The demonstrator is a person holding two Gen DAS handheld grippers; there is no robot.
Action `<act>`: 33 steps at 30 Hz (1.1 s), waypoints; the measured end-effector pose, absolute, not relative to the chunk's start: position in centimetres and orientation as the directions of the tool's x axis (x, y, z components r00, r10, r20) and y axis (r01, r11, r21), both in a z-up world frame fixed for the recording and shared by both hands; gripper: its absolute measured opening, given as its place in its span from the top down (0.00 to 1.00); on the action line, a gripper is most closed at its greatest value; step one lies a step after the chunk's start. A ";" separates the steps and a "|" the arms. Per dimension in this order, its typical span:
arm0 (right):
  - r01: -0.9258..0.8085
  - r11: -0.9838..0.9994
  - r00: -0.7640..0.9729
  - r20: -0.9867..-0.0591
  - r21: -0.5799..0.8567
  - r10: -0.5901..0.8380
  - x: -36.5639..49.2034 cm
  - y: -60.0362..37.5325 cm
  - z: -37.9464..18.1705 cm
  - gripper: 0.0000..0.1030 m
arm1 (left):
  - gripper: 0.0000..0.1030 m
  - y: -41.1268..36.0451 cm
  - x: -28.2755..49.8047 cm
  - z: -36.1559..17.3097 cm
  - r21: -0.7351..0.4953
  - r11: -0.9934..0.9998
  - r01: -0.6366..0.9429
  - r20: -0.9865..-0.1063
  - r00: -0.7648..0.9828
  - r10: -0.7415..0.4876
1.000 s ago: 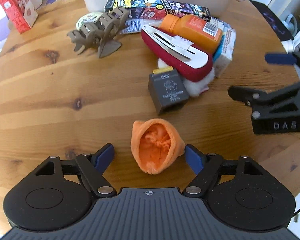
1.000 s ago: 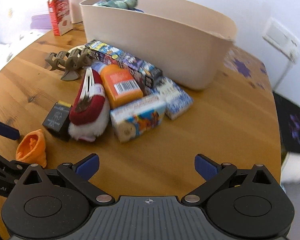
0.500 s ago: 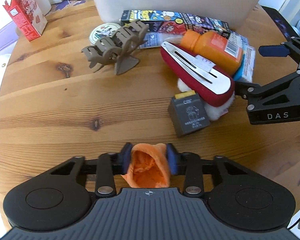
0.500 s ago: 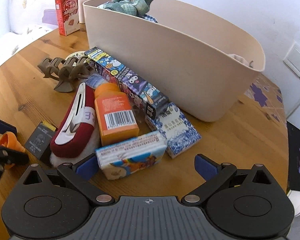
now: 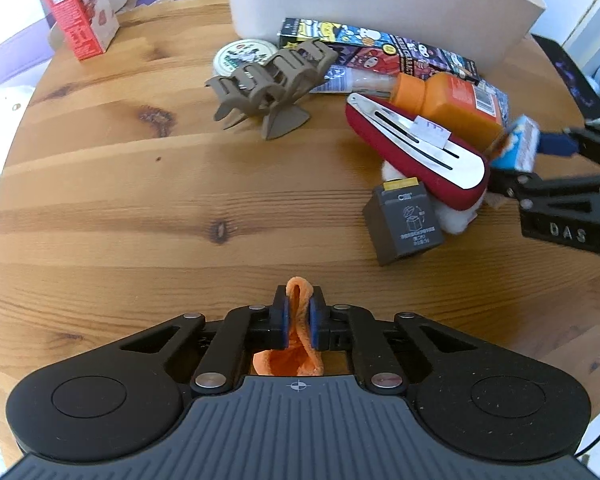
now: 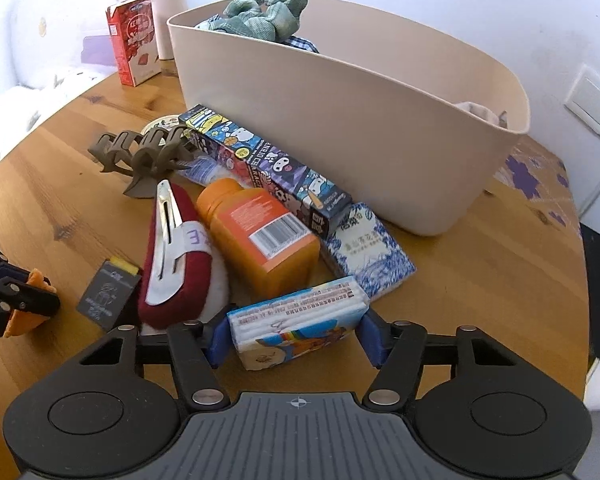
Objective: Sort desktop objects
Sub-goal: 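Grasp the blue cartoon tissue pack with the right tool, then carry the orange cloth and tissue pack into the basket and open both tools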
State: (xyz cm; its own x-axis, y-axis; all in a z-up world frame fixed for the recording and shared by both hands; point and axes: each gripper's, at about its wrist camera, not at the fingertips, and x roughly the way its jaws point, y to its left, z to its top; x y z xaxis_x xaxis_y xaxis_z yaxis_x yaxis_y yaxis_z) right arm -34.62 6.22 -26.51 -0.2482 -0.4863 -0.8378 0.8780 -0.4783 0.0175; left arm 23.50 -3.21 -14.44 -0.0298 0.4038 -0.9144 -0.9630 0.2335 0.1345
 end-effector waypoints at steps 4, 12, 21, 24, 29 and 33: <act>0.865 -0.501 -0.259 -0.834 0.024 -0.487 -33.4 7.3 -26.1 0.42 | 0.92 -3.8 22.7 -13.6 0.103 0.249 -0.963 -0.906 0.012 0.423; 0.839 -0.544 -0.292 -0.817 0.032 -0.498 -31.1 9.5 -24.8 0.42 | 0.92 -5.3 22.2 -12.4 0.101 0.298 -0.949 -0.889 0.049 0.456; 0.805 -0.592 -0.336 -0.807 0.021 -0.485 -30.0 11.3 -23.6 0.42 | 0.92 -6.5 22.8 -10.7 0.124 0.368 -0.921 -0.858 0.087 0.507; 0.801 -0.599 -0.352 -0.799 0.012 -0.487 -29.8 11.8 -22.8 0.42 | 0.92 -6.5 23.0 -9.7 0.122 0.375 -0.919 -0.845 0.102 0.524; 0.791 -0.612 -0.385 -0.781 -0.005 -0.491 -30.3 12.5 -21.3 0.42 | 0.92 -6.0 23.7 -7.7 0.131 0.382 -0.915 -0.809 0.124 0.575; 0.785 -0.619 -0.414 -0.765 -0.025 -0.493 -31.4 12.9 -20.1 0.42 | 0.92 -4.9 24.3 -5.9 0.126 0.380 -0.916 -0.780 0.145 0.609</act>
